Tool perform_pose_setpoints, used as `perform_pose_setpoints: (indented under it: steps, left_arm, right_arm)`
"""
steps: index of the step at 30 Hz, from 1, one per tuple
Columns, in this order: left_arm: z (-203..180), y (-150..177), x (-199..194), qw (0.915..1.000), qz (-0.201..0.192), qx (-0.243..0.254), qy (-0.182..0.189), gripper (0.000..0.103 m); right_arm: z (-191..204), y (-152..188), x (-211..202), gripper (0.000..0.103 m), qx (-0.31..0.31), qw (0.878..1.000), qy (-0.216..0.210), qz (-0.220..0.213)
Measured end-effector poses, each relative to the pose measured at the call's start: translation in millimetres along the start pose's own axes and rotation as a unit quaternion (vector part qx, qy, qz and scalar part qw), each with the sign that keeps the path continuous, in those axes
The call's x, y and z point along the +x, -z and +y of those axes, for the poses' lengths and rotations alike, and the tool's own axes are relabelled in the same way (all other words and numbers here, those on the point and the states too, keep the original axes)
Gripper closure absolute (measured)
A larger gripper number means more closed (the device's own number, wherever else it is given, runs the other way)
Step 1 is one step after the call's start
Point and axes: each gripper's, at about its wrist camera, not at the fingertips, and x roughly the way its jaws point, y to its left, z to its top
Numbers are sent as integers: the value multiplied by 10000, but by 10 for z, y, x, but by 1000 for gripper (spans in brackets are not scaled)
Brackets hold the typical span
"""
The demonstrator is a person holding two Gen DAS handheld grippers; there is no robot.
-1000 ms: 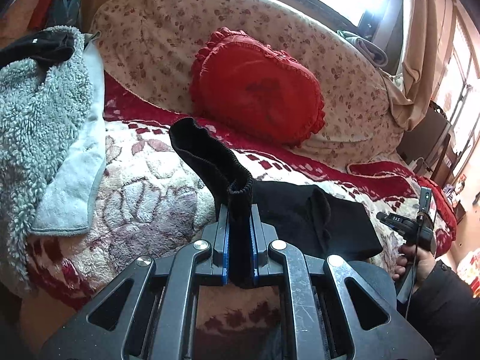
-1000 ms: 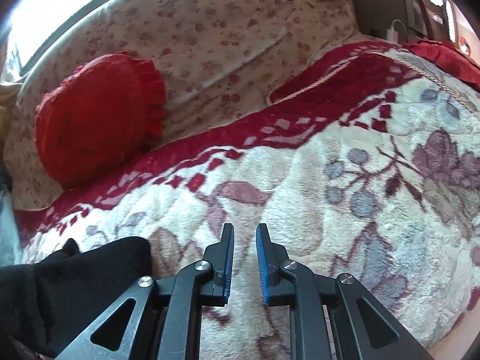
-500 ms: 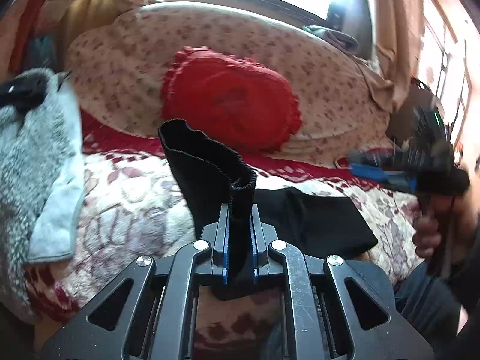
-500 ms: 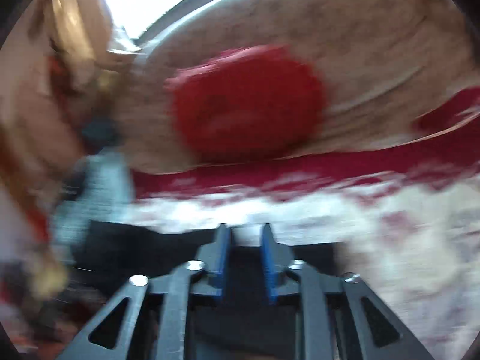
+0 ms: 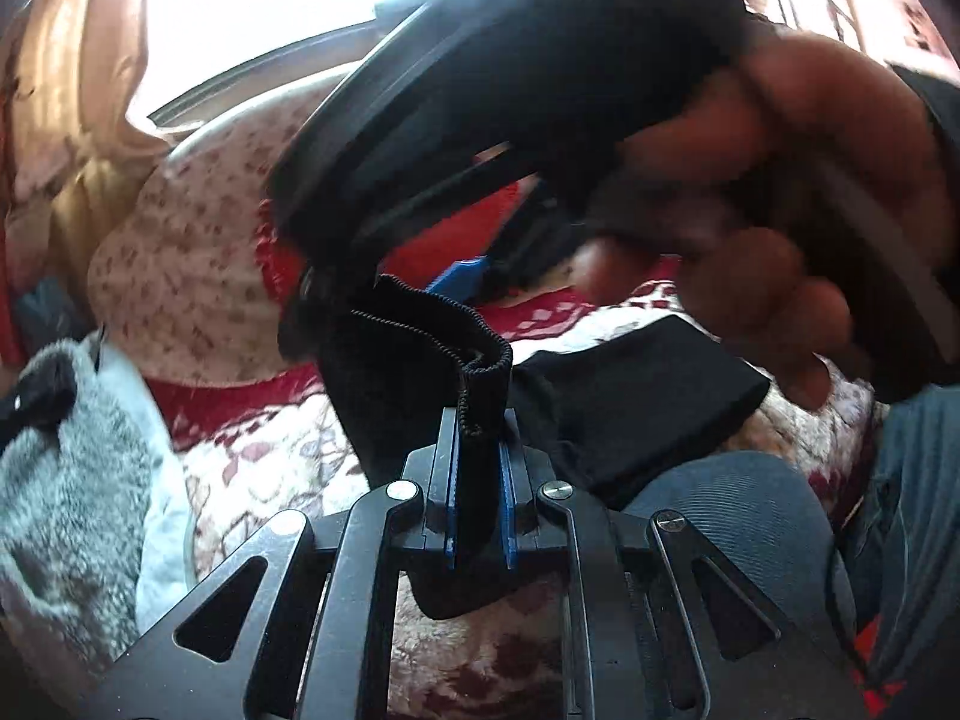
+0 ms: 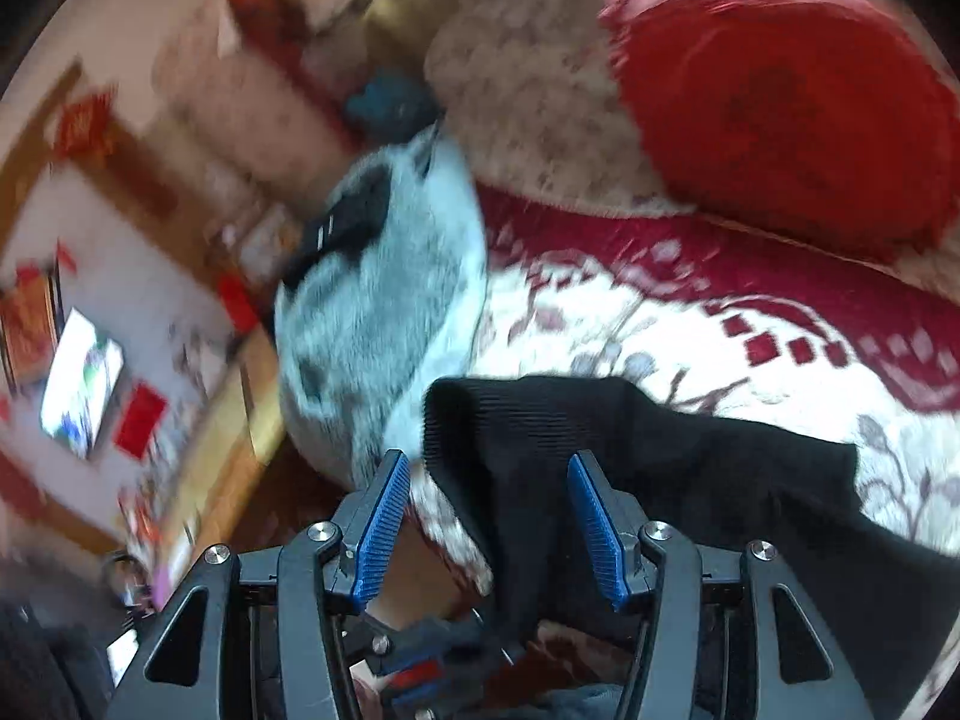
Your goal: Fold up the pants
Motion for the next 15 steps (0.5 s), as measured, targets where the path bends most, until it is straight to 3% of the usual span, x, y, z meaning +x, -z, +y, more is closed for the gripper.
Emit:
perform_pose_setpoints:
  steps: [1,2,3,6,10,15]
  left_arm:
    - [-9,-8,1,10000,3,22,32,94]
    - [-11,-21,1,10000,-1,38,54,94]
    - [-8,-37,0,10000,-25,38,81,94]
    - [-99,-173,14,9995,-140,192,223,94]
    - [-356,-450,76,9968,-304,392,627,94]
    - [-921,-616,334,9907,-99,788,1106,94]
  right_arm:
    - [-2,6,-7,54,-131,9995,285,-28]
    - [-22,14,-29,79,-200,9987,456,-52]
    - [-105,45,-92,91,-92,9988,457,-117]
    - [-404,162,-378,94,277,9980,386,-406]
    - [-903,368,-796,94,977,9925,-75,-732]
    - [-1537,763,-1198,94,1464,9835,-461,-958]
